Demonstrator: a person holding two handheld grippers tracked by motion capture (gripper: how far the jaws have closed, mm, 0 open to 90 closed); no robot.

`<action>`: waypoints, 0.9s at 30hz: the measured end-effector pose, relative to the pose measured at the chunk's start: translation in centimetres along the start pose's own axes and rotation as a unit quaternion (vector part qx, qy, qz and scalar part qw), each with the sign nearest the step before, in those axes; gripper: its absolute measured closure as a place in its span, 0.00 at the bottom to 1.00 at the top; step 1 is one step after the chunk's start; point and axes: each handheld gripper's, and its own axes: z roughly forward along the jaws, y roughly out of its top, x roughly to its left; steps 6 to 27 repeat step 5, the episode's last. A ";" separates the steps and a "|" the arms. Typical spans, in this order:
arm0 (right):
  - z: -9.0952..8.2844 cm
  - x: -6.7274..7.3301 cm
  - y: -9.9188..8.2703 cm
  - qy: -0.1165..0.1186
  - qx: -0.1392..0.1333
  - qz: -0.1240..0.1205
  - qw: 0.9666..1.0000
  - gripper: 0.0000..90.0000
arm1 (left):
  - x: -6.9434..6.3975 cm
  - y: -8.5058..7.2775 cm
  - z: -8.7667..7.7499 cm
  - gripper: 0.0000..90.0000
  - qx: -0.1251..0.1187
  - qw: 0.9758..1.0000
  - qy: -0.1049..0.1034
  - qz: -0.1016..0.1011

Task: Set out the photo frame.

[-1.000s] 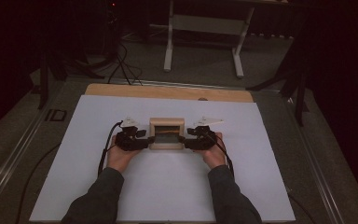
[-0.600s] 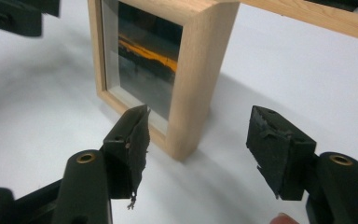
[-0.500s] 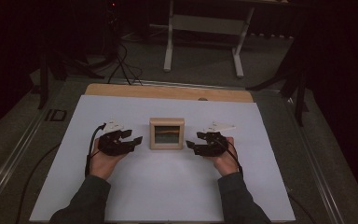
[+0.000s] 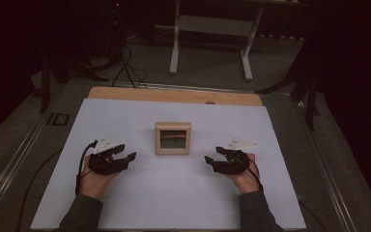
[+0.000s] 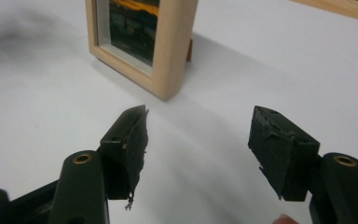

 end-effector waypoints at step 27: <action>-0.7 -0.2 -1.0 -0.007 0.003 0.002 1.000 0.39 | 0.3 -0.9 -0.7 0.47 0.001 1.000 0.013 -0.003</action>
